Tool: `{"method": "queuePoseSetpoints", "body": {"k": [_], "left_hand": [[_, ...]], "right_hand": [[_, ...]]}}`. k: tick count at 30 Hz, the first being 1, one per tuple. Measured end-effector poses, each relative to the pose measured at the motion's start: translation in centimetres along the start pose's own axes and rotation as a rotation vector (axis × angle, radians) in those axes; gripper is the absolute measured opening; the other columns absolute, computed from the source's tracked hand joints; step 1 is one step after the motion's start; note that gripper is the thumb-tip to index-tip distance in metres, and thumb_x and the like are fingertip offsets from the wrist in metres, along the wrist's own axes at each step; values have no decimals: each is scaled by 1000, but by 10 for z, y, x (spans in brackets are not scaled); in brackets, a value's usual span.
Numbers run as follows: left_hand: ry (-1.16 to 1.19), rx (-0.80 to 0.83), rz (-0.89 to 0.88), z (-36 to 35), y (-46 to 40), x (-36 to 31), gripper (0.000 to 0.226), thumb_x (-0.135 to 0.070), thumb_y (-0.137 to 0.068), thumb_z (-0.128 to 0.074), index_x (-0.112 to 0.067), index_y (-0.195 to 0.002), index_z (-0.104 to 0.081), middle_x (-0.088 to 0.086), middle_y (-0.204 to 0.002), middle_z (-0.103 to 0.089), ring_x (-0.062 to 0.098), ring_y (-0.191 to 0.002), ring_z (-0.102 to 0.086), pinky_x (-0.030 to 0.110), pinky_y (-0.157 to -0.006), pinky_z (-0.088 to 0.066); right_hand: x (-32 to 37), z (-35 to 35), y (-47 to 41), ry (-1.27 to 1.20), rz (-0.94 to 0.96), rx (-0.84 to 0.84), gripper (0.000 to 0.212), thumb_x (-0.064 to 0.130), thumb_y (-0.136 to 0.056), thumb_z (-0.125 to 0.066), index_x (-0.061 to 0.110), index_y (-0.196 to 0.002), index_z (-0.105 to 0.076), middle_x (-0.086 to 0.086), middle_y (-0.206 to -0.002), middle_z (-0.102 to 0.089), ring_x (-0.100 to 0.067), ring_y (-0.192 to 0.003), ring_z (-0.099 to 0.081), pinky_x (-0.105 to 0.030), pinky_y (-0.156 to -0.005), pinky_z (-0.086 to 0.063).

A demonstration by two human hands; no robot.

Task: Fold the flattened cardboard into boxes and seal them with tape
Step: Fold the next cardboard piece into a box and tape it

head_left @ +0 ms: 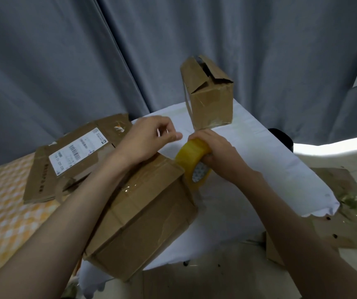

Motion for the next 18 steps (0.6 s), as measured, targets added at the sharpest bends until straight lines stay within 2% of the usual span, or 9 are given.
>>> {"method": "queuePoseSetpoints", "body": {"k": [2,5,7,14,16,18], "left_hand": [[129,21,-45,7,7,-10,36,-53,-90,-59,-26,-69,-72,-8,-69,-67,11,-67,-60,23,-63,-48],[175,178,-9,2,12,-14,49,-65,-86,-53,-27,-66,-76,-1,-68,-70,24,-67,-64,45,-75,-56],[133,218,0,1,11,-14,50,-69,-84,-51,-30,-67,-77,-1,-71,-72,22,-70,-66,49,-78,-55],[-5,293,38,7,18,-17,57,-79,-78,-41,-37,-77,-80,1,-78,-73,18,-76,-68,48,-78,-55],[-46,304,16,12,23,-19,65,-86,-75,-39,-37,-85,-80,-9,-83,-75,10,-77,-69,43,-77,-57],[-123,318,-7,15,32,-19,78,-97,-66,-34,-41,-96,-78,-22,-103,-72,0,-92,-66,37,-87,-56]], "right_hand": [[-6,4,3,23,-46,-8,40,9,-88,-65,20,-126,-59,-7,-126,-56,-28,-116,-55,-53,-97,-46],[-12,9,4,53,-109,-19,38,17,-89,-67,24,-125,-57,-1,-124,-56,-23,-114,-55,-45,-95,-48],[-15,13,6,17,-135,-63,34,22,-88,-67,27,-120,-57,0,-119,-58,-22,-109,-57,-47,-93,-50],[-21,22,15,18,-258,-116,40,18,-78,-73,27,-114,-56,1,-111,-55,-23,-101,-56,-50,-83,-54],[-21,24,18,32,-261,-129,40,15,-74,-73,26,-107,-54,1,-107,-54,-24,-99,-56,-49,-83,-53],[-21,25,19,38,-274,-135,40,13,-73,-73,28,-102,-51,0,-104,-53,-25,-97,-56,-47,-83,-51]]}}
Point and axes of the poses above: each hand's wrist, its own y-axis away from the middle knuckle, its own z-axis out of the back of the hand, x = y × z, the point moved 6 cm from there along -y, towards the middle knuckle
